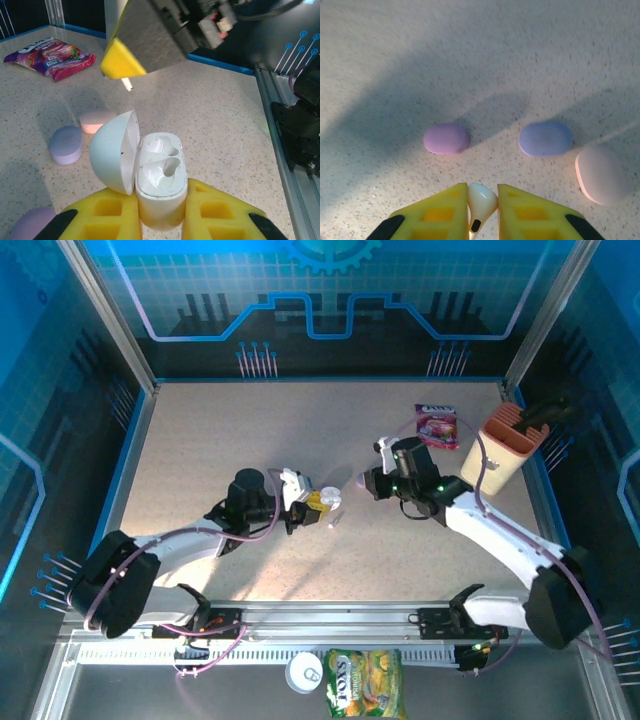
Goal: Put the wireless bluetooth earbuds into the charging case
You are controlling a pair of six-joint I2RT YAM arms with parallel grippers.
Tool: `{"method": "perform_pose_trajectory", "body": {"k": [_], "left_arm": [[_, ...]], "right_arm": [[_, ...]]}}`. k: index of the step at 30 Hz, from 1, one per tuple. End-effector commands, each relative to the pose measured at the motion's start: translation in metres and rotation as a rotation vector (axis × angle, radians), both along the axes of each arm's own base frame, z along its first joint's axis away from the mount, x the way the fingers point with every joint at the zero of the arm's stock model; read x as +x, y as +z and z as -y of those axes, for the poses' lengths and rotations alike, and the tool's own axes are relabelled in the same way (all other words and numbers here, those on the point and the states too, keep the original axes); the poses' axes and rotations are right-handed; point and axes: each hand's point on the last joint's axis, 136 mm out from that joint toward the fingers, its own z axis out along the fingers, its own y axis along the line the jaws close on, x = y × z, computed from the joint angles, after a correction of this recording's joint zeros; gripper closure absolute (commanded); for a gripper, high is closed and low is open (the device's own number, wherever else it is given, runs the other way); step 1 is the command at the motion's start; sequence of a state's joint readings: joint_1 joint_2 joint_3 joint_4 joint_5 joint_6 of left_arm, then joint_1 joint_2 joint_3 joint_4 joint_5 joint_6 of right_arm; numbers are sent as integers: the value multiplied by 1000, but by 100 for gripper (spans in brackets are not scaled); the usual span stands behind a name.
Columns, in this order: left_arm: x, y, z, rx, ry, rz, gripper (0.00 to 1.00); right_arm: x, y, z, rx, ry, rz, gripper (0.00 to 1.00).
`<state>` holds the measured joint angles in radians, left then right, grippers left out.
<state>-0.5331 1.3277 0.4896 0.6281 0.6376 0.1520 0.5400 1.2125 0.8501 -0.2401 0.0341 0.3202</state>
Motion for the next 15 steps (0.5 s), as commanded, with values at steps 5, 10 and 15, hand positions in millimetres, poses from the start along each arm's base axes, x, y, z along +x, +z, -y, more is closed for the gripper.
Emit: {"method": "perform_pose_trajectory", "body": {"k": [5,10,15], "left_arm": [[11,24,10,-60,0,37,83],[14,29,12,-79,2,33,83],[14,35,13,-107,-9,34,82]], "right_arm": [[-22,68,-26,83,164,342,84],[-37,87,-46,119,262,408,85],[-47,97,-71,148,345,443,85]]}}
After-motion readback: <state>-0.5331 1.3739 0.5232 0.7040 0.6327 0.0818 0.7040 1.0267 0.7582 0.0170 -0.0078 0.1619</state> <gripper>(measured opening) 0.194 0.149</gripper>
